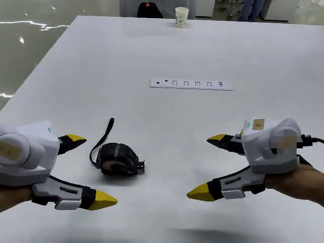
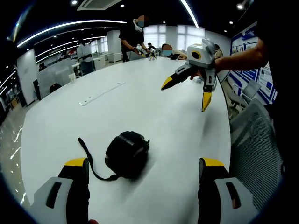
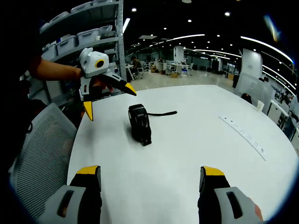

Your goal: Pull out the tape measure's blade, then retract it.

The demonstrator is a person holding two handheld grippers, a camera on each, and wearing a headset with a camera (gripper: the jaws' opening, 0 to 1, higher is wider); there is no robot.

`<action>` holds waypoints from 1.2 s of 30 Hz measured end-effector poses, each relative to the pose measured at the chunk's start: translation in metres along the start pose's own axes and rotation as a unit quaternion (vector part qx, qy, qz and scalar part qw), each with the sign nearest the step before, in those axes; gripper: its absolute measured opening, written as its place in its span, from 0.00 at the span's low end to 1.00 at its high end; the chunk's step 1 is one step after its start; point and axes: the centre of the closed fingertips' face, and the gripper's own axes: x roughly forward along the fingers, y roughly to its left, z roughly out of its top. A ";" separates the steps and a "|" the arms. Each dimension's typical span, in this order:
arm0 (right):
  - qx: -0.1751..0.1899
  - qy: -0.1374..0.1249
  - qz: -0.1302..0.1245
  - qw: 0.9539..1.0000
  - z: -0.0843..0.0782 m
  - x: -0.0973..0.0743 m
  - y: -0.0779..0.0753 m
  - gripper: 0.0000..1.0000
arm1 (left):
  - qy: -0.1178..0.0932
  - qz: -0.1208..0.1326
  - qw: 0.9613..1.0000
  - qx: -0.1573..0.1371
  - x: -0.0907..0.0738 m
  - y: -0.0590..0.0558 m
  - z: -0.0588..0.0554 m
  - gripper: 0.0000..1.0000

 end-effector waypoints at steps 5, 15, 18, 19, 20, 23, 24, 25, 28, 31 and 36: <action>-0.005 0.004 0.006 1.000 0.002 0.009 -0.004 0.82 | 0.010 -0.010 1.000 0.016 0.005 0.005 0.000 0.92; -0.027 0.020 0.022 0.999 0.005 0.026 -0.008 0.75 | 0.031 -0.034 0.998 0.040 0.014 0.011 -0.002 0.80; -0.033 0.023 0.026 0.999 0.006 0.031 -0.010 0.72 | 0.042 -0.041 0.997 0.054 0.017 0.013 -0.004 0.74; -0.036 0.024 0.027 0.999 0.006 0.032 -0.011 0.71 | 0.044 -0.043 0.997 0.056 0.018 0.014 -0.004 0.73; -0.039 0.025 0.028 0.999 0.006 0.034 -0.011 0.69 | 0.046 -0.045 0.996 0.058 0.018 0.014 -0.004 0.72; -0.044 0.030 0.033 0.998 0.007 0.040 -0.012 0.67 | 0.057 -0.052 0.995 0.069 0.022 0.016 -0.006 0.69; -0.047 0.031 0.033 0.998 0.008 0.042 -0.012 0.67 | 0.059 -0.053 0.994 0.071 0.022 0.017 -0.007 0.68; -0.050 0.034 0.035 0.998 0.008 0.044 -0.012 0.66 | 0.061 -0.056 0.994 0.075 0.023 0.017 -0.007 0.67; -0.054 0.034 0.038 0.997 0.009 0.049 -0.013 0.63 | 0.067 -0.061 0.992 0.082 0.025 0.020 -0.008 0.64; -0.055 0.034 0.042 0.997 0.010 0.054 -0.014 0.61 | 0.072 -0.066 0.991 0.088 0.027 0.022 -0.009 0.61; -0.062 0.039 0.047 0.996 0.012 0.063 -0.014 0.57 | 0.080 -0.077 0.989 0.094 0.031 0.024 -0.009 0.58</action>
